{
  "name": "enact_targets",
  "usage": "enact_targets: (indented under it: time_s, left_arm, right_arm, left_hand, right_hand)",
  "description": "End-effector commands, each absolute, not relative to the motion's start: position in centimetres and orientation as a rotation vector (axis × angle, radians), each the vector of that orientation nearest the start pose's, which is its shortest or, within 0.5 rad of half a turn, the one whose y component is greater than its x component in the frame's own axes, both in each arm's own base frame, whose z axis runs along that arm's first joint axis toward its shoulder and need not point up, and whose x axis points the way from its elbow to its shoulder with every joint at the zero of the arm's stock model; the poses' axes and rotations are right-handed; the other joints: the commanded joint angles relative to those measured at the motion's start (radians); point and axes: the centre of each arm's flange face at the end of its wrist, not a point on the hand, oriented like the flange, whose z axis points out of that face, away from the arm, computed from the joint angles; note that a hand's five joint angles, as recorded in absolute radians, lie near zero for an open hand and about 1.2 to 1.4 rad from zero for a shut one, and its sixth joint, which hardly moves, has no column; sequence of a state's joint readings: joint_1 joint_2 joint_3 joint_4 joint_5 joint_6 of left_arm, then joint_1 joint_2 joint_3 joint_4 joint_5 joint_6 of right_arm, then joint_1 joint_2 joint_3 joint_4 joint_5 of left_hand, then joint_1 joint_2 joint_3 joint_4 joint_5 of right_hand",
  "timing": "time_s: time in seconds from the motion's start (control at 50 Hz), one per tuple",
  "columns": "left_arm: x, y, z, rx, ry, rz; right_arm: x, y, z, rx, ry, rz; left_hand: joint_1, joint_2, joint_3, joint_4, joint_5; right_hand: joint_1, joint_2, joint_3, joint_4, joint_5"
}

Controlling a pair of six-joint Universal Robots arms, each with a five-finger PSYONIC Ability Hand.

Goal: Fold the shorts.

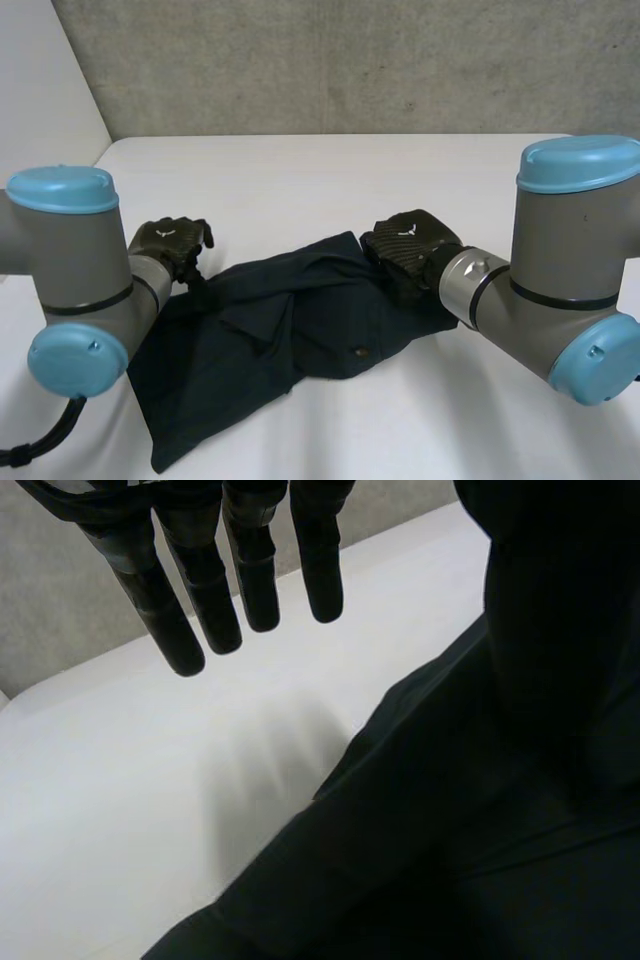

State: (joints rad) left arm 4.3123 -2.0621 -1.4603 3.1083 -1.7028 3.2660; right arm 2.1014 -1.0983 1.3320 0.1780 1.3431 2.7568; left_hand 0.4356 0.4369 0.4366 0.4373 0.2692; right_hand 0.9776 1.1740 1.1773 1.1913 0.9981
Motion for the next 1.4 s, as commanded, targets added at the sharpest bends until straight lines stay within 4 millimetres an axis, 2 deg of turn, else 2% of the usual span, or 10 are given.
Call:
enact_targets:
  time_s: [0.02, 0.18, 0.32, 0.44, 0.54, 0.66, 0.8, 1.06, 1.2, 1.4]
  left_arm:
    - [-25.1, -31.1, 15.1, 0.770, 2.523, -1.656]
    - [-26.8, -34.7, 18.3, 0.939, 2.261, -1.838]
    - [-29.1, -39.8, 30.1, 0.663, 1.607, -2.506]
    - [-29.4, -36.6, 41.3, 0.401, 0.989, -2.890]
    - [-28.5, -34.9, 43.9, 0.322, 0.864, -2.941]
    - [-28.3, -33.5, 42.5, 0.364, 0.938, -2.928]
    - [-27.9, -31.8, 35.8, 0.514, 1.233, -2.801]
    - [-28.6, -24.2, 17.5, 1.023, 2.028, -2.214]
    - [-28.1, -21.3, 15.8, 1.159, 2.193, -1.982]
    - [-25.2, -16.4, 18.0, 1.281, 2.374, -1.641]
  right_arm:
    - [32.6, -25.4, 20.5, -1.253, 2.046, -1.609]
    - [34.2, -29.4, 21.3, -1.323, 2.021, -1.844]
    - [36.6, -34.8, 28.8, -1.202, 1.641, -2.504]
    - [36.7, -34.8, 37.8, -0.888, 1.178, -2.885]
    - [35.6, -33.2, 42.2, -0.715, 1.018, -2.922]
    - [35.0, -32.2, 41.0, -0.767, 1.148, -2.819]
    - [33.9, -31.2, 36.3, -0.953, 1.454, -2.615]
    - [31.3, -26.8, 17.6, -1.381, 2.045, -1.805]
    - [29.8, -23.7, 14.4, -1.491, 2.119, -1.616]
    - [27.2, -19.1, 16.2, -1.617, 2.195, -1.403]
  left_hand:
    - [0.886, 0.885, 0.885, 0.884, 0.878]
    - [0.961, 0.959, 0.960, 0.959, 0.953]
    - [0.961, 0.959, 0.960, 0.959, 0.953]
    - [0.961, 0.959, 0.960, 0.959, 0.953]
    - [0.961, 0.959, 0.960, 0.959, 0.953]
    - [0.961, 0.959, 0.960, 0.959, 0.953]
    - [0.961, 0.959, 0.960, 0.959, 0.953]
    - [0.961, 0.959, 0.960, 0.959, 0.953]
    - [0.961, 0.959, 0.960, 0.959, 0.953]
    - [0.961, 0.959, 0.960, 0.959, 0.953]
  right_hand:
    - [0.419, 0.222, 0.219, 0.205, 0.224]
    - [0.419, 0.222, 0.219, 0.205, 0.224]
    - [0.419, 0.222, 0.219, 0.205, 0.224]
    - [0.419, 0.222, 0.219, 0.205, 0.224]
    - [0.419, 0.222, 0.219, 0.205, 0.224]
    - [0.419, 0.222, 0.219, 0.205, 0.224]
    - [0.419, 0.222, 0.219, 0.205, 0.224]
    - [0.419, 0.222, 0.219, 0.205, 0.224]
    - [0.419, 0.222, 0.219, 0.205, 0.224]
    - [0.419, 0.222, 0.219, 0.205, 0.224]
